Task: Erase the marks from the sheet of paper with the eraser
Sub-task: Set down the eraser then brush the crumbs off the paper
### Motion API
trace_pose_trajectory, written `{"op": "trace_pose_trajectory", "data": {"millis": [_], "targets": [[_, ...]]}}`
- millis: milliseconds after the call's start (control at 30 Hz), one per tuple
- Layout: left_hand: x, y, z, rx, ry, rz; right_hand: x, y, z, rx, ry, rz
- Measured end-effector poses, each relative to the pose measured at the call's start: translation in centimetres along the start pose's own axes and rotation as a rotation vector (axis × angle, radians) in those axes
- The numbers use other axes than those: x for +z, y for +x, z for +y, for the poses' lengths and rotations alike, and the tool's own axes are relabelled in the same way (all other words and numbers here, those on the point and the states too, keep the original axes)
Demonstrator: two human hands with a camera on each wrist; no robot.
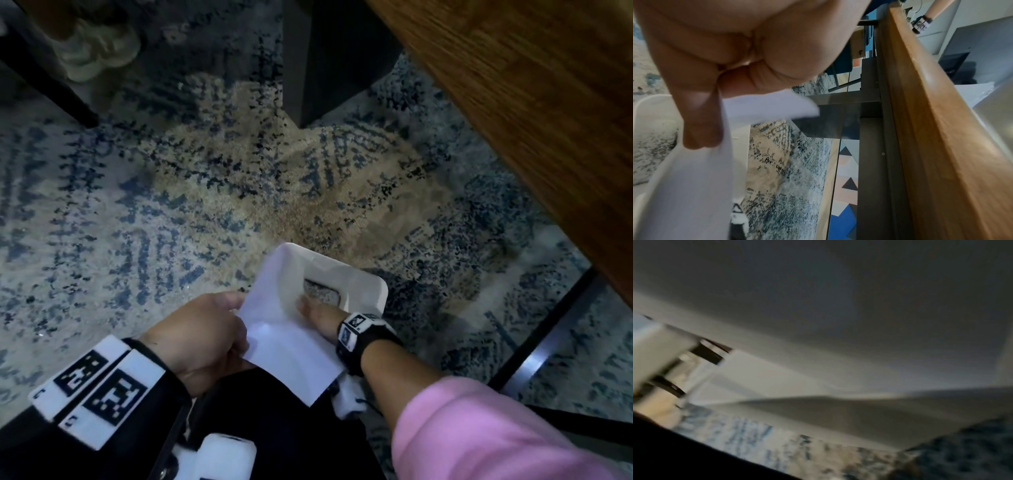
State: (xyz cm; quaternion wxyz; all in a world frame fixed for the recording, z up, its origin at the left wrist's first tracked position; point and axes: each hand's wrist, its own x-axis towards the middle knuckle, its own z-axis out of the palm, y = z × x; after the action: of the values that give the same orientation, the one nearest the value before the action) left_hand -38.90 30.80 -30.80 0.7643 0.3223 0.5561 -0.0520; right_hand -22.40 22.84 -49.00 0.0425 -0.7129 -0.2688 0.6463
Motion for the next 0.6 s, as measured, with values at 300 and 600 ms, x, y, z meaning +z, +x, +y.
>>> {"op": "trace_pose_trajectory", "data": {"millis": [300,600], "targets": [[0.0,2.3,-0.5,-0.06,0.143,0.153,-0.9,-3.3,-3.9,-0.294,0.036,0.212],[-0.9,2.0,0.0,-0.099,0.075,0.045,0.5,-4.8,0.4,-0.019,-0.221,-0.134]]}}
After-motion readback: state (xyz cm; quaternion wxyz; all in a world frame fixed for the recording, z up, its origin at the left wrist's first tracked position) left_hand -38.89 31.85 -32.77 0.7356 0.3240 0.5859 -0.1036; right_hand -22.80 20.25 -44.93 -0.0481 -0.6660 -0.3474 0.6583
